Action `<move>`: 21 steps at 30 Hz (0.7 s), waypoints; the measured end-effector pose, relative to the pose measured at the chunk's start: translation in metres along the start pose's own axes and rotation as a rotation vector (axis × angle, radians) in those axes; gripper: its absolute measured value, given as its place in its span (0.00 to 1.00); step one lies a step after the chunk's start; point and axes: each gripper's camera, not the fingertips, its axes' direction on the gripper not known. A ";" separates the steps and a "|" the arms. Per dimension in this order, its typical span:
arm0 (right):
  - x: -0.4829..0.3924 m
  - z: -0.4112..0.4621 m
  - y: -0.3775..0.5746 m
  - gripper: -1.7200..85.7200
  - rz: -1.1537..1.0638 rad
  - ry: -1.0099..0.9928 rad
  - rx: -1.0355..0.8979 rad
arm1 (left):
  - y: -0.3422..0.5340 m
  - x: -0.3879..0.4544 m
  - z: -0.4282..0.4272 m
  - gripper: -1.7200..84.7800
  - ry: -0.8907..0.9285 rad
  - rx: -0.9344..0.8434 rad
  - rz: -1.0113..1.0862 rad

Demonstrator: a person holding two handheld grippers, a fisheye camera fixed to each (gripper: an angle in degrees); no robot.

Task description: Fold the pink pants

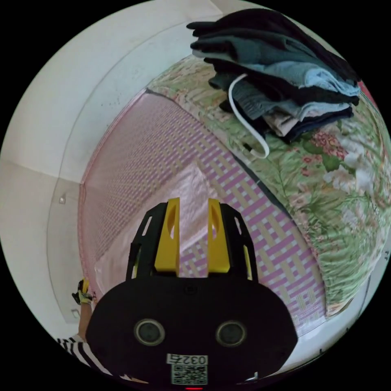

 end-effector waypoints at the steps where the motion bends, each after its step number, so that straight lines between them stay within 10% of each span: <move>1: 0.005 0.008 0.010 0.13 -0.025 0.000 -0.020 | 0.010 -0.003 -0.012 0.05 0.010 0.026 0.030; 21: -0.051 0.143 -0.023 0.03 -0.353 0.269 -0.264 | 0.048 -0.004 0.027 0.01 -0.247 -0.466 0.113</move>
